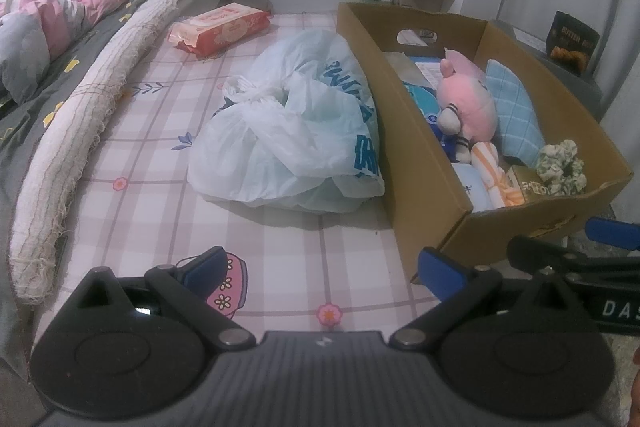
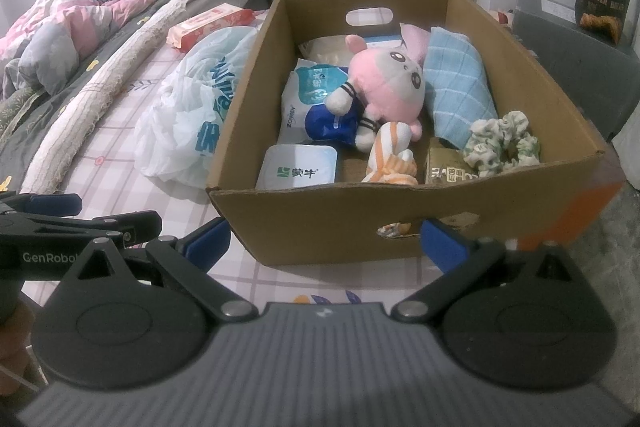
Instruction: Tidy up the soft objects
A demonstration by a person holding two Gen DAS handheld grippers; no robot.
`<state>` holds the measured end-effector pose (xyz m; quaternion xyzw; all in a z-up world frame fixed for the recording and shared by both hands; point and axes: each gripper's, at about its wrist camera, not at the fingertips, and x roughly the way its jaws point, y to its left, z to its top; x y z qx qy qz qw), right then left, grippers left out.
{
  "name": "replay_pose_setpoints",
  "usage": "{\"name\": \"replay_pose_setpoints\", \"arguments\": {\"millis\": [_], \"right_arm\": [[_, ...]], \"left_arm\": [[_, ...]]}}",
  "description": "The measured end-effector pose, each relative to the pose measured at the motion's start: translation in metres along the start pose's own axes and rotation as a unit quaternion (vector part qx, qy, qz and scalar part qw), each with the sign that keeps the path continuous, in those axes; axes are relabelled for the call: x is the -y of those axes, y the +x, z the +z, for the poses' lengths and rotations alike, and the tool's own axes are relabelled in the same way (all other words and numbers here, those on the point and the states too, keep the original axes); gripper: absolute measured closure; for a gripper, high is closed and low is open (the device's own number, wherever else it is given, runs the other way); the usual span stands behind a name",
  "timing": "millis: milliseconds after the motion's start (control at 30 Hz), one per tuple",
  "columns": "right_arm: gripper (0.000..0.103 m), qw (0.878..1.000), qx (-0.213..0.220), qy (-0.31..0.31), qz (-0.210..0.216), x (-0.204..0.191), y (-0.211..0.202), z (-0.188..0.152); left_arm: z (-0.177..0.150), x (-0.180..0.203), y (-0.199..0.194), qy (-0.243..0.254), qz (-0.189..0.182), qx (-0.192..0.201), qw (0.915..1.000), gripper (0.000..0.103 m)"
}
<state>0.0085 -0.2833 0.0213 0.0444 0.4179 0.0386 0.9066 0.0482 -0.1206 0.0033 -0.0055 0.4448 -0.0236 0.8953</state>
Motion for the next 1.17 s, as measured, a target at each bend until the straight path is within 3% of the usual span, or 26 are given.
{"name": "replay_pose_setpoints", "arguments": {"millis": [1167], "right_arm": [[0.001,1.0,-0.004,-0.001,-0.002,0.001,0.0022,-0.0011]], "left_arm": [[-0.0004,0.0002,0.0049,-0.002,-0.003,-0.01,0.9999,0.002]]}}
